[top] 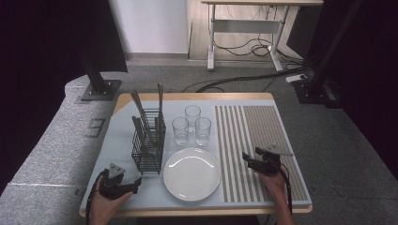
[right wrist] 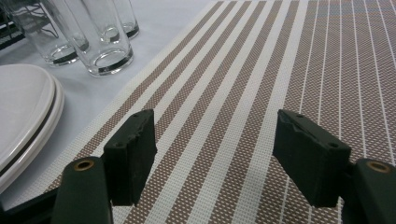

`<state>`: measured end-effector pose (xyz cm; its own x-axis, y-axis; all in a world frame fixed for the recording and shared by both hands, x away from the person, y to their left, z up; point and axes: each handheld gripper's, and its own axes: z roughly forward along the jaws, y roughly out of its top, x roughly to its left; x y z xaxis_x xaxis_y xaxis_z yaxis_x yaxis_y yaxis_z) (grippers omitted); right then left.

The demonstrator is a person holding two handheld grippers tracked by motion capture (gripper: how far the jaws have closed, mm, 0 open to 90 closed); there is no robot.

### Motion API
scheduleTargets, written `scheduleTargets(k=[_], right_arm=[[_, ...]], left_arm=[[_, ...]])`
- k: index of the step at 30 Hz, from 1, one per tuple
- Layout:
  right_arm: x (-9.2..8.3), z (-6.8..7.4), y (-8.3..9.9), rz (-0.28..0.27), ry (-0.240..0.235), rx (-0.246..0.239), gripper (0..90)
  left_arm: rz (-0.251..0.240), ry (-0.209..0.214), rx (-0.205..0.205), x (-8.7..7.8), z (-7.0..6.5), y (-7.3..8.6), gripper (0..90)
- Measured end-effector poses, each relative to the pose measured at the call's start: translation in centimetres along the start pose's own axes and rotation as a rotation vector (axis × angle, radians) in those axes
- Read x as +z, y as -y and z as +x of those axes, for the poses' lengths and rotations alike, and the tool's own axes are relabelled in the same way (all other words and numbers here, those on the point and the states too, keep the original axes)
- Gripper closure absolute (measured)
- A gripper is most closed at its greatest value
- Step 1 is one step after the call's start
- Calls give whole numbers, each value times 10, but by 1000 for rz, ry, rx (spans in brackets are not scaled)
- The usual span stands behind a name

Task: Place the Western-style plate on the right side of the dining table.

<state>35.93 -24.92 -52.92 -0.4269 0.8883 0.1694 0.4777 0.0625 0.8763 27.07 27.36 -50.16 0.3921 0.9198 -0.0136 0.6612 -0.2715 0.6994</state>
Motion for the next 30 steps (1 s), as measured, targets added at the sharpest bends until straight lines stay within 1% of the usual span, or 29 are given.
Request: scheduleTargets(k=[2,3,6,8,9,12,14,17,21,25,28,30], right_arm=[[1,0,0,11,4,-2,298],[1,0,0,13,5,-1,298],[2,-1,-1,18,7,8,295],[2,-1,-1,19,8,17,294],[1,-2,-1,19,10,17,294],[-3,2,1,-28,52,-7,319],[-3,4,1,-31,58,-17,318],[-2,3,1,-20,55,-18,316],[-1,2,0,-11,47,-9,313],[-1,2,0,-9,47,-2,309],[-1,1,0,-7,45,7,310],[-1,0,0,-9,43,12,311]], left_arm=[[-5,1,17,-5,-4,-4,205],[-14,8,27,-9,-7,-7,204],[-33,29,39,-15,-14,-11,205],[-34,44,44,-16,-18,-13,206],[-38,50,44,-16,-20,-13,206],[-35,60,50,-16,-24,-15,208],[-37,69,54,-14,-27,-16,209],[-32,71,65,-10,-30,-16,213],[-27,75,68,-6,-33,-17,218],[-36,99,67,-5,-37,-19,221],[-46,130,60,-6,-39,-19,219],[-52,133,57,-6,-40,-20,220]])
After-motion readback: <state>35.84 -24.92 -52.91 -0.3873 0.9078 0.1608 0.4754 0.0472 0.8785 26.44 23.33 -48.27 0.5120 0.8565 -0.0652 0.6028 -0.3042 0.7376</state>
